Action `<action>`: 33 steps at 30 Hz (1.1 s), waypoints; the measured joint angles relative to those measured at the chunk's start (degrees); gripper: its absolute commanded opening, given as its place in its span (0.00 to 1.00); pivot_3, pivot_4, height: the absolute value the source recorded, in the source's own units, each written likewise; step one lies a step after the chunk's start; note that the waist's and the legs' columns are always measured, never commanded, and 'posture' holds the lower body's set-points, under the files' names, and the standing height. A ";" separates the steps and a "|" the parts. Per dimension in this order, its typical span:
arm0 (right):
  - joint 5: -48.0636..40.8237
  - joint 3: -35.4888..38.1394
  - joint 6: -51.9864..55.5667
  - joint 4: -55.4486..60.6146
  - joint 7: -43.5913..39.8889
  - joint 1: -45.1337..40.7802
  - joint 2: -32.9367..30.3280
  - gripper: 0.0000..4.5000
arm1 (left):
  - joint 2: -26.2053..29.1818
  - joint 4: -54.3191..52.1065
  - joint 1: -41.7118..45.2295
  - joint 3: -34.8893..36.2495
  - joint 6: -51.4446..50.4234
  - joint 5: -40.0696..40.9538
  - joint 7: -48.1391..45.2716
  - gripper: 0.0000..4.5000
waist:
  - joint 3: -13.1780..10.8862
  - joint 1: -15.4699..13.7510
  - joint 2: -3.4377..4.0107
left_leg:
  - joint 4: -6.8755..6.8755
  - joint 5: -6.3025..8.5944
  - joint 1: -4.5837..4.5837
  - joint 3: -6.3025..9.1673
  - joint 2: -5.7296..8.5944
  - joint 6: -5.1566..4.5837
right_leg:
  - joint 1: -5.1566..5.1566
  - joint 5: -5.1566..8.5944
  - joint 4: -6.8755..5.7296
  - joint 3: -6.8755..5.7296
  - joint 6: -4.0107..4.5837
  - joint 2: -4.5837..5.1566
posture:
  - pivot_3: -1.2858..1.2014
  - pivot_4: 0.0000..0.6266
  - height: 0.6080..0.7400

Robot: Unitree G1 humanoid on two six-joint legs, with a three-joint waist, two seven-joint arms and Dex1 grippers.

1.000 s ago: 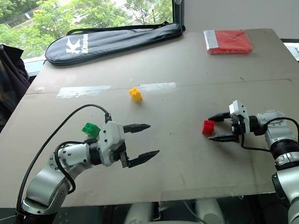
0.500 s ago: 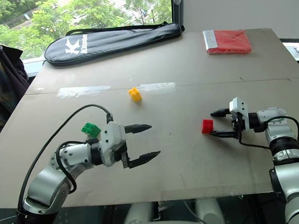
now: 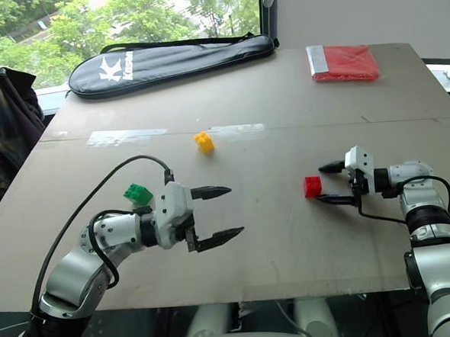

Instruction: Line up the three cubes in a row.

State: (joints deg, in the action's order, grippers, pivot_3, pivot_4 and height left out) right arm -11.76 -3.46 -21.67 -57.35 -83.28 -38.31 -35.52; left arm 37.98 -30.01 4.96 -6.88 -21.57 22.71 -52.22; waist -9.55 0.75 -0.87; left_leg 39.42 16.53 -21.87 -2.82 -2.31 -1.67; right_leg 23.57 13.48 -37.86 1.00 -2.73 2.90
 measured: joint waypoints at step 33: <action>-28.80 15.74 20.43 41.84 -6.24 26.57 -4.24 0.99 | -21.16 -2.44 -28.41 22.49 16.89 -9.22 31.13 1.00 | -0.07 -0.17 -0.01 | -0.10 0.01 -0.07 0.02 -0.06 -0.02 | 0.08 0.06 0.09 -0.08 0.07 0.15 | 0.52 0.24 0.76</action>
State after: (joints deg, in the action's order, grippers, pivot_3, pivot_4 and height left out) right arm -40.56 12.28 -1.24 -15.51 -89.51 -11.74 -39.77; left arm 16.82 -32.45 -23.45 15.61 -4.68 13.49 -21.09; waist -9.61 0.58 -0.88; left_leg 39.32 16.54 -21.94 -2.80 -2.37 -1.68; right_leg 23.64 13.55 -37.77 0.93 -2.66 3.05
